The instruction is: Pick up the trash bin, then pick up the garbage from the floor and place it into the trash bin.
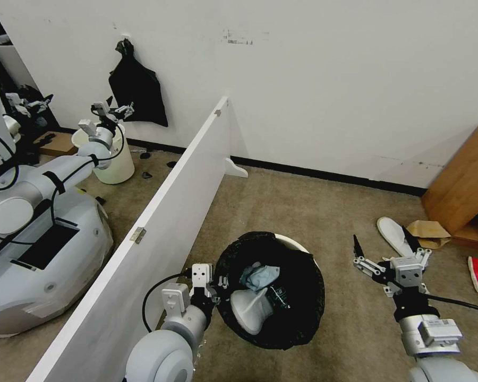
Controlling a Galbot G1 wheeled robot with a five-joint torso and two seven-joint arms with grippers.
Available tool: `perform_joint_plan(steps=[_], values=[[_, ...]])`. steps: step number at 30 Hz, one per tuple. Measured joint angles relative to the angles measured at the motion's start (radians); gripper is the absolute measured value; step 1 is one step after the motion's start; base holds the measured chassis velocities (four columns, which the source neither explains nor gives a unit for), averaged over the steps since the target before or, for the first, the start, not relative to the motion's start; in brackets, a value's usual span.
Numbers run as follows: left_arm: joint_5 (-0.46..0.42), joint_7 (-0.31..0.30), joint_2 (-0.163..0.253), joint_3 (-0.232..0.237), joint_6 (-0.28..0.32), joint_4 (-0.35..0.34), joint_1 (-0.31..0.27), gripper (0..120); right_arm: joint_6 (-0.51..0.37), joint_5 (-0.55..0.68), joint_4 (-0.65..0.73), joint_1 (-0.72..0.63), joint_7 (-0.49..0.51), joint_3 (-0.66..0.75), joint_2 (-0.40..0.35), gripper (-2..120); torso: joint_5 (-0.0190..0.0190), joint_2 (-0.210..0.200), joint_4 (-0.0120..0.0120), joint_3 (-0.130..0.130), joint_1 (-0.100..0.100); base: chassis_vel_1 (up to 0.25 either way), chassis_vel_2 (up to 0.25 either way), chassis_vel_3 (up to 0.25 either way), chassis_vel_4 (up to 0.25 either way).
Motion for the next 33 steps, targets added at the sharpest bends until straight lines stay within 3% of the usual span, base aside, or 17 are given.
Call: perform_joint_plan(steps=[15, 27, 33], values=[[0.024, 0.024, 0.0, 0.003, -0.003, 0.017, -0.01, 2, 0.007, 0.009, 0.005, 0.001, -0.011, 0.002, 0.009, 100, 0.0, 0.0, 0.0001, 0.0, 0.0, 0.0, 0.0, 0.0, 0.0], [-0.002, -0.012, 0.005, 0.004, -0.019, 0.034, -0.022, 2, 0.014, 0.009, -0.009, 0.006, -0.013, -0.001, 0.008, 100, 0.0, 0.0, -0.0005, 0.0, 0.0, -0.031, -0.023, -0.031, -0.027], [-0.003, -0.013, 0.008, 0.001, -0.02, 0.036, -0.025, 2, 0.017, 0.005, -0.016, 0.011, -0.011, -0.007, 0.015, 100, 0.0, 0.0, 0.0004, 0.0, 0.0, 0.0, 0.0, 0.0, 0.0]])
